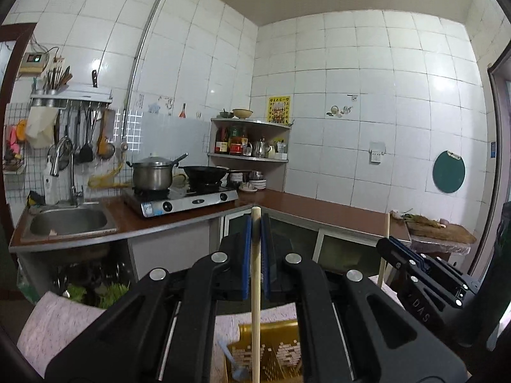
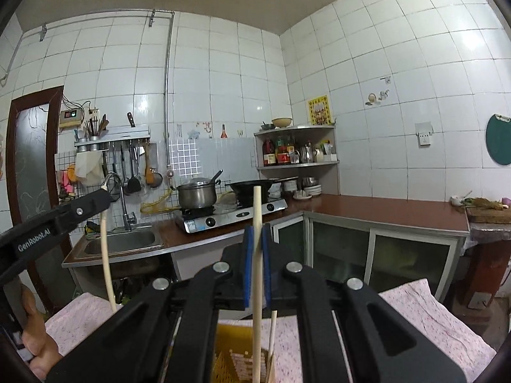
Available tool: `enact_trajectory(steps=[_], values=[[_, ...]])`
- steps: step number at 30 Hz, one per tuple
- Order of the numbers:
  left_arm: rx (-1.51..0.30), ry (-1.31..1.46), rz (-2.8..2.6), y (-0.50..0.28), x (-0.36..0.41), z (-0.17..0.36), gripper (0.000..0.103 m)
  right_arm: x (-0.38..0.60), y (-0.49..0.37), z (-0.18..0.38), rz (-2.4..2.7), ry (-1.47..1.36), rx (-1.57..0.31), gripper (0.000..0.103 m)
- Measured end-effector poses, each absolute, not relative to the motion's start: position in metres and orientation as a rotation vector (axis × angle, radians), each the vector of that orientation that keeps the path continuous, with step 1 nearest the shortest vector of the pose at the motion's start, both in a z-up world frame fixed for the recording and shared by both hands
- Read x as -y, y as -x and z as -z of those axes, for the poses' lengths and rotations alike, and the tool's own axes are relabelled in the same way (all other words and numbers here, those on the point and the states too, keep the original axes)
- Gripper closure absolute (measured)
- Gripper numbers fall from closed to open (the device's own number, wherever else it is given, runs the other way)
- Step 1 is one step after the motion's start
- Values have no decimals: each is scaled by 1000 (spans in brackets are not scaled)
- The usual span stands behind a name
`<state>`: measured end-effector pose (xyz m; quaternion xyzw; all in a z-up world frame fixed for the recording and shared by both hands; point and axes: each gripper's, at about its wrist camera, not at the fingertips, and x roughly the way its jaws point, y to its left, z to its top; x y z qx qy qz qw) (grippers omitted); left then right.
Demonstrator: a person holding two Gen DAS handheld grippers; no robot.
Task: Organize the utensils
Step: 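Carry both chopsticks to the yellow caddy and lower them inside with both tools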
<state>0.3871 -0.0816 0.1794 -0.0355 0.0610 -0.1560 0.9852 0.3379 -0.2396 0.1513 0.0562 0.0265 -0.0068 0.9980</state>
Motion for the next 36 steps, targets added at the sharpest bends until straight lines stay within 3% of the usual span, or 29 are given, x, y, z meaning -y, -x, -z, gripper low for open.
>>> enact_trajectory(steps=[14,36], values=[[-75,61,293,-433,88,-142,99,236,-374,-118,-2,-105,-32,97],[-243,-3,238,-439,77,-71,95,239,-388,-51,-29,-94,-171,96]])
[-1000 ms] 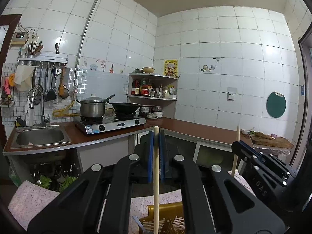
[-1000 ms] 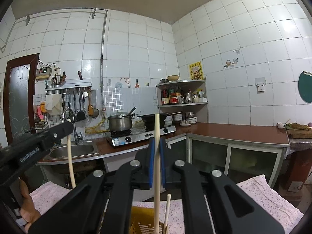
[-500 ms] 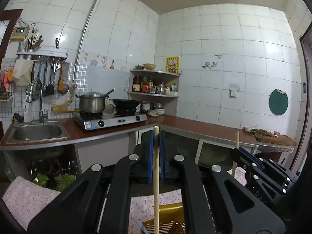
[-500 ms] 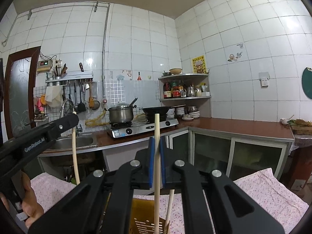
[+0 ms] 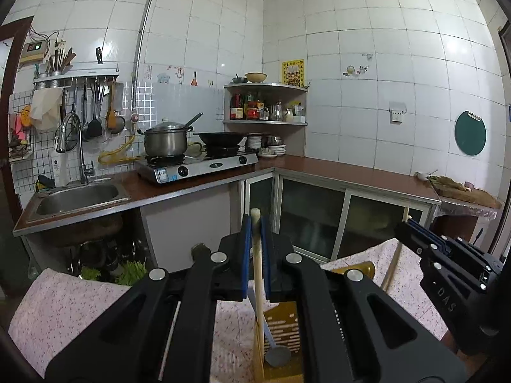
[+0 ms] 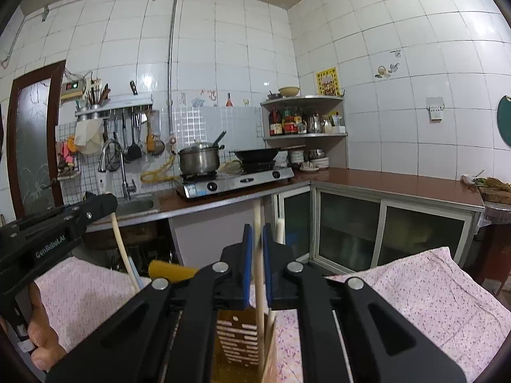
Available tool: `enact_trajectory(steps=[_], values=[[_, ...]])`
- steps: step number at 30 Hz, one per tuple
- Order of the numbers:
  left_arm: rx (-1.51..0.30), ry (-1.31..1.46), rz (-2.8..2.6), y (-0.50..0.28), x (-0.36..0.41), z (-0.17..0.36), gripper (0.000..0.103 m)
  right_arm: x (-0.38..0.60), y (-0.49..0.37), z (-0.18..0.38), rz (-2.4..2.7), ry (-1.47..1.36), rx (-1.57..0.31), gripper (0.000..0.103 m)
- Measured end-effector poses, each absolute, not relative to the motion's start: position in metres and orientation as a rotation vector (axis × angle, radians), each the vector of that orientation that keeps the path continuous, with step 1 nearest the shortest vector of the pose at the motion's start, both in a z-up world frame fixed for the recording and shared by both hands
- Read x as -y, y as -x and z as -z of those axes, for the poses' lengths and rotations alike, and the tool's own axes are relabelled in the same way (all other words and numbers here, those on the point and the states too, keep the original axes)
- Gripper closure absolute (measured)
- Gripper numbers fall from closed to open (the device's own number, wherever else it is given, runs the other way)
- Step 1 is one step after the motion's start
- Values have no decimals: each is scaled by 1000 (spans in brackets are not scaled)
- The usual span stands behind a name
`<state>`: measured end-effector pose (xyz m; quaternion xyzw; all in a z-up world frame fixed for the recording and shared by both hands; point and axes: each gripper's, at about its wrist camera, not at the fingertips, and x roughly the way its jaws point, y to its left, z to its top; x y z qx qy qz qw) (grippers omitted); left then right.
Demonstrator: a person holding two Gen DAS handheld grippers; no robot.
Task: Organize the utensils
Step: 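Carry both chopsticks to the yellow caddy and lower them inside with both tools, then open both tools to release the chopsticks into the caddy, then move the left tool to a chopstick on the fork while the right reaches another chopstick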
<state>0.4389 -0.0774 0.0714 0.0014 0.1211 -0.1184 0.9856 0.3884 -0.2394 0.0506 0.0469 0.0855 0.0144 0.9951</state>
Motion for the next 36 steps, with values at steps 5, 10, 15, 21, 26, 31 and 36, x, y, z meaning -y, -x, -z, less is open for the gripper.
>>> enact_trajectory(steps=[5,10,15,21,26,31,36], values=[[-259,0,241,-427,74,-74,51,245,-384,-49,-43,-111,-238,83],[-295,-8,251,-403,67,-84,33,255,-358,-58,-20,-121,-241,50],[-379,16,263,-367,46,-87,16,264,-330,-53,9,-129,-356,40],[-533,13,238,-323,15,-70,5,274,-292,-26,66,-129,-524,35],[-655,-5,170,-296,-12,-46,5,280,-268,5,89,-127,-649,35],[-777,-5,116,-285,-33,-18,5,284,-249,36,103,-147,-736,35],[-881,-30,57,-274,-45,21,5,287,-242,59,109,-125,-822,35]])
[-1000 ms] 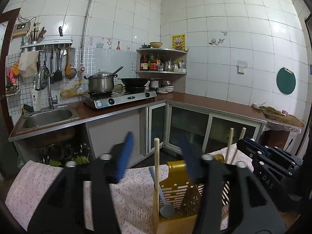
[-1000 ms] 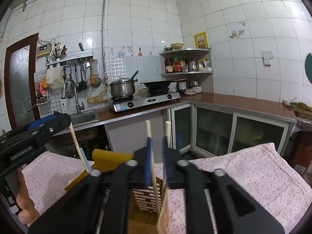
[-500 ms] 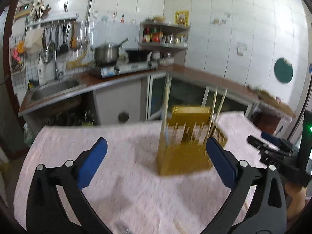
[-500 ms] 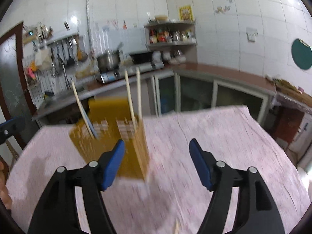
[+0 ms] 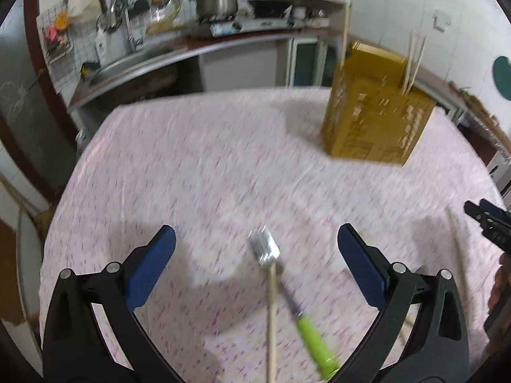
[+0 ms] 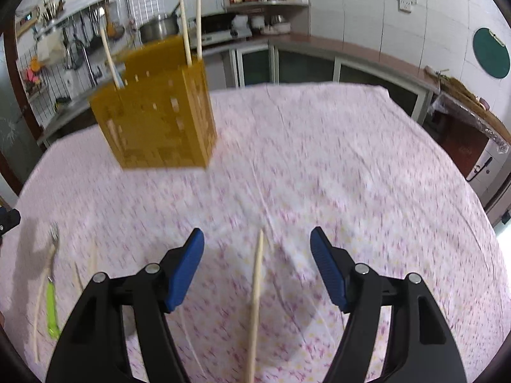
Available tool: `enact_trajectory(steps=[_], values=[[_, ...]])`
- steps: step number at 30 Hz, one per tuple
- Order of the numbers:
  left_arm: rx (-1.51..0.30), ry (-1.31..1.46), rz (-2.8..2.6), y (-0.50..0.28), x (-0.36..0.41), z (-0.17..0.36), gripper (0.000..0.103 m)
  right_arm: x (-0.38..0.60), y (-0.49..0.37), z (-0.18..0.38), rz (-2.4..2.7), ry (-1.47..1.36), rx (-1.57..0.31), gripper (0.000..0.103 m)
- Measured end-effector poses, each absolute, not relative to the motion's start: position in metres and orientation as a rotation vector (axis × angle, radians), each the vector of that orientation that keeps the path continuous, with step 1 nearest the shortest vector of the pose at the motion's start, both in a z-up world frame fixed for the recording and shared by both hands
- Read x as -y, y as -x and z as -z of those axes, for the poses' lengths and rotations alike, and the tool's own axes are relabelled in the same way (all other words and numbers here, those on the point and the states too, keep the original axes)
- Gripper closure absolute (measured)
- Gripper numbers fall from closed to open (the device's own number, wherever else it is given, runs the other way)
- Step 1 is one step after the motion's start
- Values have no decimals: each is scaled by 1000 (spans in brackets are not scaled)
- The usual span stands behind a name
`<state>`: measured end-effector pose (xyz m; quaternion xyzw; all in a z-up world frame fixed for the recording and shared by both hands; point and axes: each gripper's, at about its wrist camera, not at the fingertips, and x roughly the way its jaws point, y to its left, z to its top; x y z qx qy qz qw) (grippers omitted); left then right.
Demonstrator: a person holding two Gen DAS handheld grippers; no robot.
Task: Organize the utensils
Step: 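Move the left tool to a chopstick on the fork while the right reaches another chopstick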
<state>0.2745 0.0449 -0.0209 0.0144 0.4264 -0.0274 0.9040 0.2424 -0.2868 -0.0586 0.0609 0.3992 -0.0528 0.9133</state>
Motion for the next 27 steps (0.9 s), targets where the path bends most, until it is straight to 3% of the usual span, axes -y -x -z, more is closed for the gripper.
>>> enact_trajectory(steps=[12,16,21,27], values=[[-976,-92,32,-254,-46,65,8,287,-243,85,129,-121,-893,36],[-1010,-81,34,-258,-46,74,22,283,-245,87,122,-104,-898,44],[-1040,-105,47,-263,-41,86,28,285,-248,93,118,-108,-921,52],[-1051,-57,90,-271,-42,91,36,284,-253,99,121,-107,-945,54]])
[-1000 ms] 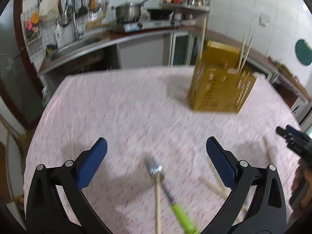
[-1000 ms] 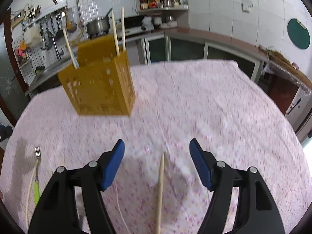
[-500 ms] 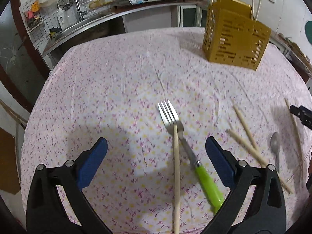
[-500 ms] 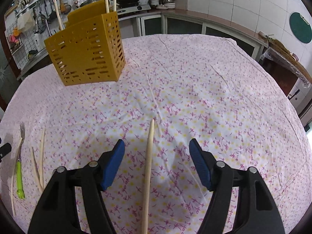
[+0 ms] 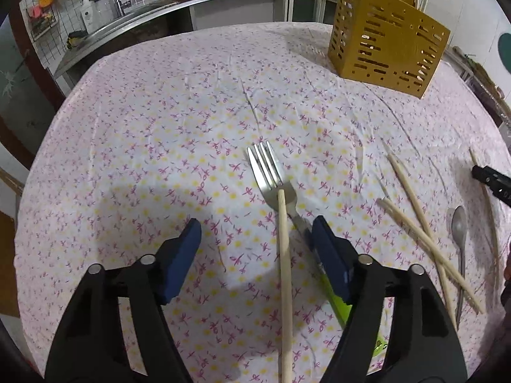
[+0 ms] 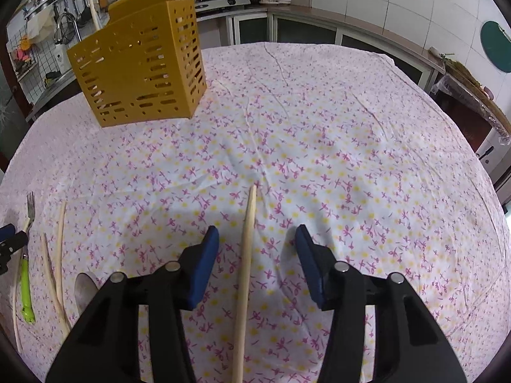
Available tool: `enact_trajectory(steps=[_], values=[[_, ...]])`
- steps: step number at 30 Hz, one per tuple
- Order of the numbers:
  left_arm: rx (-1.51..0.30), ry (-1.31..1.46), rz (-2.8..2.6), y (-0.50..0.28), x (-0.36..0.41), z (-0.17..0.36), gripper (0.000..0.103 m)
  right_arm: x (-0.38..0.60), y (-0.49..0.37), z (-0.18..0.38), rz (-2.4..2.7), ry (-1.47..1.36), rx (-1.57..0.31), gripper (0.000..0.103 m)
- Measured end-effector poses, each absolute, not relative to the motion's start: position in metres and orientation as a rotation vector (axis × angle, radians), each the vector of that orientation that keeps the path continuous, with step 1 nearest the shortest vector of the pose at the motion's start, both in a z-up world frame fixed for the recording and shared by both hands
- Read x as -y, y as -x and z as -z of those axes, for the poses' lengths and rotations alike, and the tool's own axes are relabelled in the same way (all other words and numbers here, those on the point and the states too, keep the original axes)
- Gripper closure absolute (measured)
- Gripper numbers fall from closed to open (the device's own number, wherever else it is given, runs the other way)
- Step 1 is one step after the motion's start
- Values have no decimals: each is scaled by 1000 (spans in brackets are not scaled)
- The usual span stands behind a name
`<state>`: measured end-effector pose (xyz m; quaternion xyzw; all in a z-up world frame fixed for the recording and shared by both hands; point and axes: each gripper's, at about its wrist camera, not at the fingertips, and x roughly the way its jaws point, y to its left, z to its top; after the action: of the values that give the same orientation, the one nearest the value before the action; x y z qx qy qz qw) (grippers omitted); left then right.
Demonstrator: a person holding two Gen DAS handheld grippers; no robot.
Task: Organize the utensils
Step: 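Move the left tool to a chopstick on the fork while the right reaches another chopstick, then close the left tool on its chopstick while the right tool grips its chopstick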
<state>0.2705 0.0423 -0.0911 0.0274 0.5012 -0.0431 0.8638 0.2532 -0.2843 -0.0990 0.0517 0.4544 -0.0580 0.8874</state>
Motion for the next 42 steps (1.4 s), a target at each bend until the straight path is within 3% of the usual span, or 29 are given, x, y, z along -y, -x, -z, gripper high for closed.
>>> enact_trajectory(steps=[2,13,19,31,33,35,37,42], values=[[-1070,-51,108,-274,-41,94,43,284,-255,100,123,-110,-948,55],[-1079,-83,116,-277,-34,96,45,284,-268,99,136,-111,-996,58],[-1086,-88,138,-277,-30,94,62,285,-273,99,139,-110,-1004,58],[-1125,12,174,-272,-54,89,67,286,-268,100,133,-122,-1005,58],[-1138,38,182,-275,-58,90,72,286,-268,99,134,-124,-1007,58],[-1145,42,199,-274,-55,89,86,286,-268,99,133,-124,-1006,58],[-1154,39,204,-275,-54,88,90,287,-268,100,131,-127,-1005,58],[-1172,48,192,-278,-54,87,88,287,-267,100,123,-132,-1005,58]])
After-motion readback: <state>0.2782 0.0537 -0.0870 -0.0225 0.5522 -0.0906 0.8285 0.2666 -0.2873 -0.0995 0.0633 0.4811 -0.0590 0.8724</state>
